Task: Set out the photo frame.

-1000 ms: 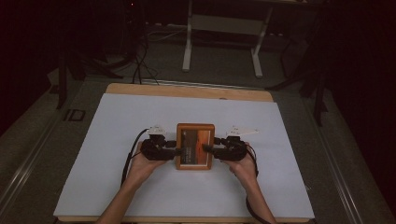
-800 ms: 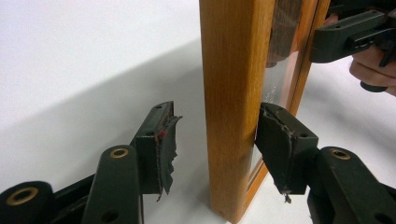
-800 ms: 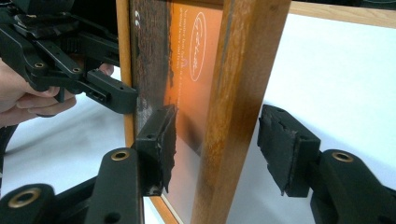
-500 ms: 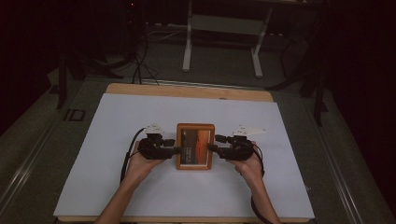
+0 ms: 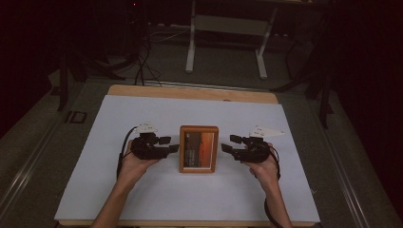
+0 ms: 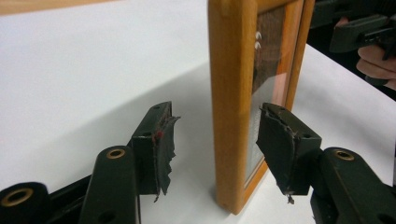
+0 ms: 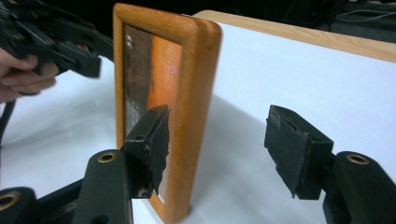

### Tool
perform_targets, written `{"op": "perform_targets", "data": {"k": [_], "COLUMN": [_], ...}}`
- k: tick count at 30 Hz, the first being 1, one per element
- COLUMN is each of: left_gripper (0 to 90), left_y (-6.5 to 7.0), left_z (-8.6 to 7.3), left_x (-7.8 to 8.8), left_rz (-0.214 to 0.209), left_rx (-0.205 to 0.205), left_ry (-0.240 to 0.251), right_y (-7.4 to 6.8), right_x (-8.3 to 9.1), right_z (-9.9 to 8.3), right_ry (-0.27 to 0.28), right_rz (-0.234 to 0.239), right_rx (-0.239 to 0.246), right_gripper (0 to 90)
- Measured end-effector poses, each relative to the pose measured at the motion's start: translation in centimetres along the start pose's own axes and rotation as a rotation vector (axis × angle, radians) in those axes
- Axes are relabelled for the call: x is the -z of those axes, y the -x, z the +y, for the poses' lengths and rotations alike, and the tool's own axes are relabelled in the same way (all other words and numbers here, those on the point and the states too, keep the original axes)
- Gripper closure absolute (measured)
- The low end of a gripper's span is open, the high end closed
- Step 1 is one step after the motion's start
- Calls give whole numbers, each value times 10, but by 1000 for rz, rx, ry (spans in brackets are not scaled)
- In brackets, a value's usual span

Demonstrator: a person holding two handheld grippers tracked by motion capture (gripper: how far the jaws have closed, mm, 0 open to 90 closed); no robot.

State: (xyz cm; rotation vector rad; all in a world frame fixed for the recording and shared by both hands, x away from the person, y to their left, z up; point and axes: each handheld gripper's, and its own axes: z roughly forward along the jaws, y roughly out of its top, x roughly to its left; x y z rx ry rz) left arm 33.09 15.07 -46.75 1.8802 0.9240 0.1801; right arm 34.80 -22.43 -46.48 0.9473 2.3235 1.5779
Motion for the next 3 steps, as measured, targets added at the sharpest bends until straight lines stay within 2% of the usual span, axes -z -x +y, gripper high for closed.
{"op": "perform_targets", "data": {"k": [3], "left_gripper": [454], "left_y": [-6], "left_z": [0], "left_x": [7], "left_rz": [48], "left_rx": [7], "left_ry": [1], "right_y": [5], "right_x": [4], "right_z": [-2], "right_ry": [-30], "right_rz": [-28], "right_rx": [1], "right_gripper": [377]}}
